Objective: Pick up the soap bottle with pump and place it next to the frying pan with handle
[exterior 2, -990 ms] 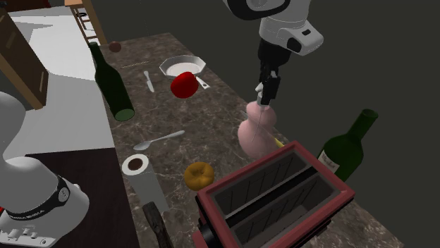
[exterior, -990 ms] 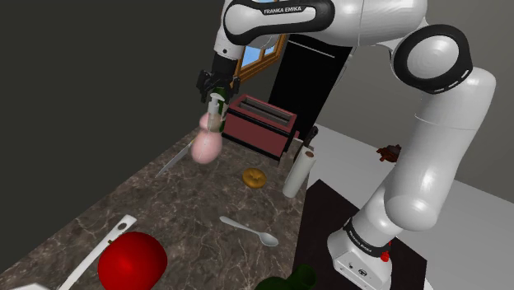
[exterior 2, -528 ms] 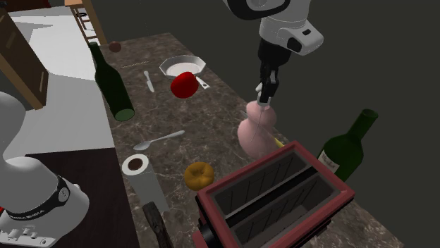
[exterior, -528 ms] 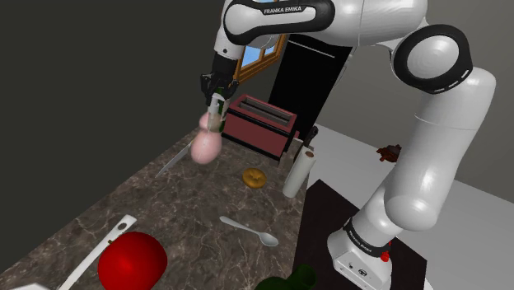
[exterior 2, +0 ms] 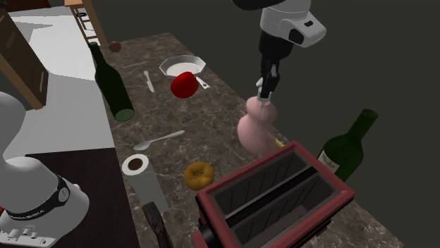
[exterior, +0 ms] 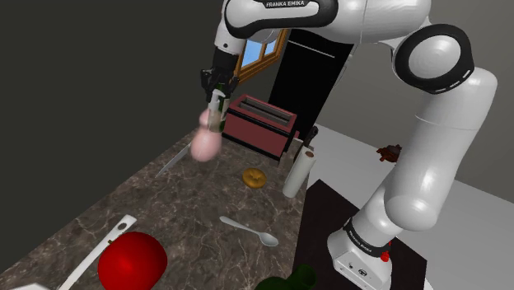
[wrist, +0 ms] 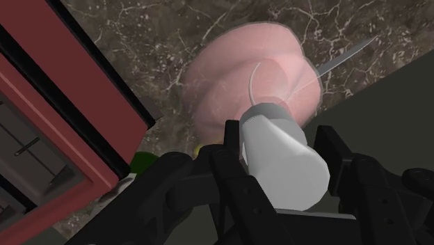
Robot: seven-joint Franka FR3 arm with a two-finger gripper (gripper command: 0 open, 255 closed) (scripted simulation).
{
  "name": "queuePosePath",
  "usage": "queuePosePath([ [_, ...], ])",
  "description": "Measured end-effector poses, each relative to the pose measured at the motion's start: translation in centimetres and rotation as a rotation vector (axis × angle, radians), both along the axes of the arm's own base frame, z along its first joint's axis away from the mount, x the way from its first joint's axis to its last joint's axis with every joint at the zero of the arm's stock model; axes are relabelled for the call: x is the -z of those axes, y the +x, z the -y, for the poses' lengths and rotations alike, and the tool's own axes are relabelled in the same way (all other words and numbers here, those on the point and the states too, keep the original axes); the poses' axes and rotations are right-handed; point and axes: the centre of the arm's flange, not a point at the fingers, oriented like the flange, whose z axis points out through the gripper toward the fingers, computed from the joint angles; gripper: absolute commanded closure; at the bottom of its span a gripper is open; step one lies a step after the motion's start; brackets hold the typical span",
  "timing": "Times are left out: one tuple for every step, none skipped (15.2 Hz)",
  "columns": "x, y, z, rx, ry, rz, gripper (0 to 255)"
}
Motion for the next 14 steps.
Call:
queuePosePath([
  [-0.6,0.0,0.1,0.0,0.0,0.0,255],
  [-1.0,0.0,0.1,0.0,0.0,0.0,255],
  [-1.4,0.1,0.1,0.0,0.0,0.0,255],
  [-2.0,0.0,0.1,0.0,0.0,0.0,255],
  [-2.5,0.0,0.2,0.0,0.0,0.0,255],
  [-3.1,0.0,0.2,0.0,0.0,0.0,255],
  [-3.6,0.0,0.1,0.0,0.0,0.0,255],
  [-4.2,-0.1,0.0,0.0,0.0,0.0,255],
  [-4.7,-0.1,0.1,0.0,0.0,0.0,255],
  [-5.2,-0.1,0.1,0.0,0.0,0.0,255],
  [-5.7,-0.1,0.1,0.0,0.0,0.0,255],
  [-6.3,-0.1,0.0,0.0,0.0,0.0,255],
  [-6.9,0.0,0.0,0.0,0.0,0.0,255],
  [-7.4,0.0,0.1,0.0,0.0,0.0,255],
])
